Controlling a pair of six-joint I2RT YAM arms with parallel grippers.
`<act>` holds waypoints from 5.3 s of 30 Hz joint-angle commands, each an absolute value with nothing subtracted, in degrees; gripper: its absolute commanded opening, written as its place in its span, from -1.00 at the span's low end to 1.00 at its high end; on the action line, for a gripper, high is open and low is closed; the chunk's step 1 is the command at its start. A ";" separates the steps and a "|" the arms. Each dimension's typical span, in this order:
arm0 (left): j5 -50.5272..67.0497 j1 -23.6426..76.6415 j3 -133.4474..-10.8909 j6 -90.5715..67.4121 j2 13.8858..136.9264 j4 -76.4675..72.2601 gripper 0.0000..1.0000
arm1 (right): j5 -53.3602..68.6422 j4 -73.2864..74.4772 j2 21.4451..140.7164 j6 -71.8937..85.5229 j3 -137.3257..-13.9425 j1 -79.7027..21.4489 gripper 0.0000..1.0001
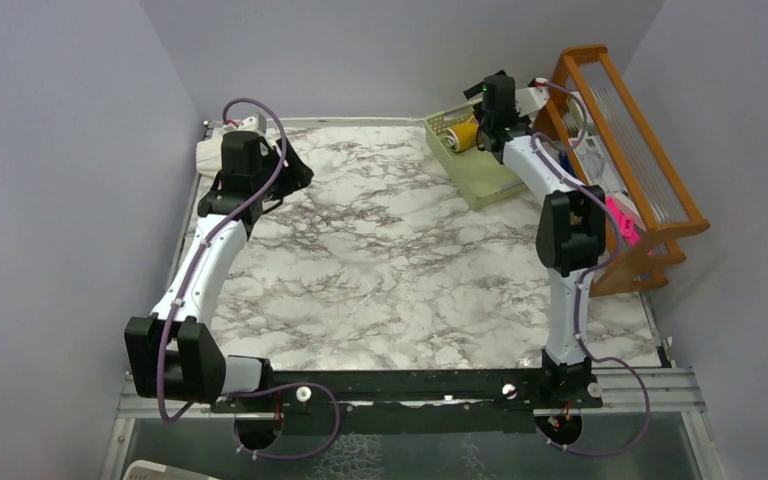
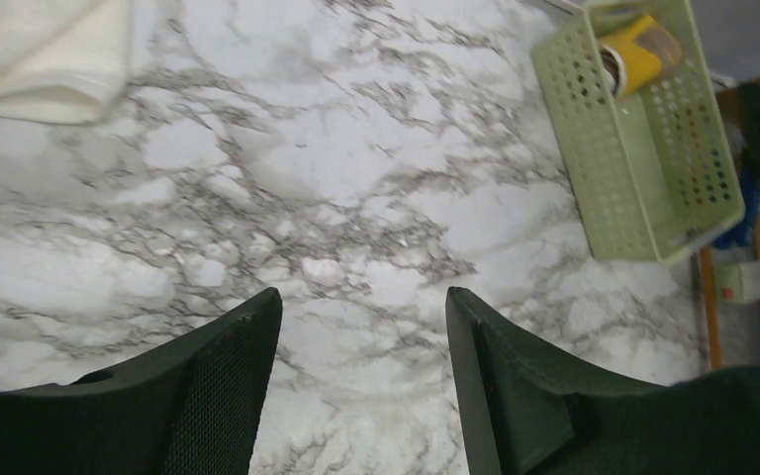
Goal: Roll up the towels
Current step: Place the towel in the bin, then pick up the towel at the corner of the board, then place the towel at the center of the board, then flatten out the towel at the center of the board.
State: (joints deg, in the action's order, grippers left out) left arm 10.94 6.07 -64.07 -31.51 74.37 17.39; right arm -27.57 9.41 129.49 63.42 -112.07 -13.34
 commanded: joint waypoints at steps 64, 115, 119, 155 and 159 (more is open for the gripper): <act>3.99 4.68 -110.30 -30.74 104.76 31.78 -1.00 | -3.21 -0.90 67.96 28.99 -47.21 -20.39 1.00; 23.05 3.71 -57.48 -26.09 87.42 22.25 -0.02 | 9.96 -11.38 110.45 9.41 -60.99 -52.29 0.77; 27.20 3.85 -57.25 -29.75 91.53 17.50 -0.37 | 9.36 -10.88 112.50 9.61 -61.82 -52.72 0.41; 21.47 -18.78 -52.30 -30.49 72.04 20.32 -1.00 | 5.42 -14.11 92.61 11.67 -48.92 -44.14 -0.99; 37.69 -17.19 -49.31 -32.76 74.79 11.83 -0.98 | 12.72 -13.87 98.97 13.12 -55.40 -46.51 -0.67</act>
State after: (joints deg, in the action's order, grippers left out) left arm 23.42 -18.41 -51.68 -30.41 73.28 19.79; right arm 5.98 -12.05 93.69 11.97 -49.21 -44.71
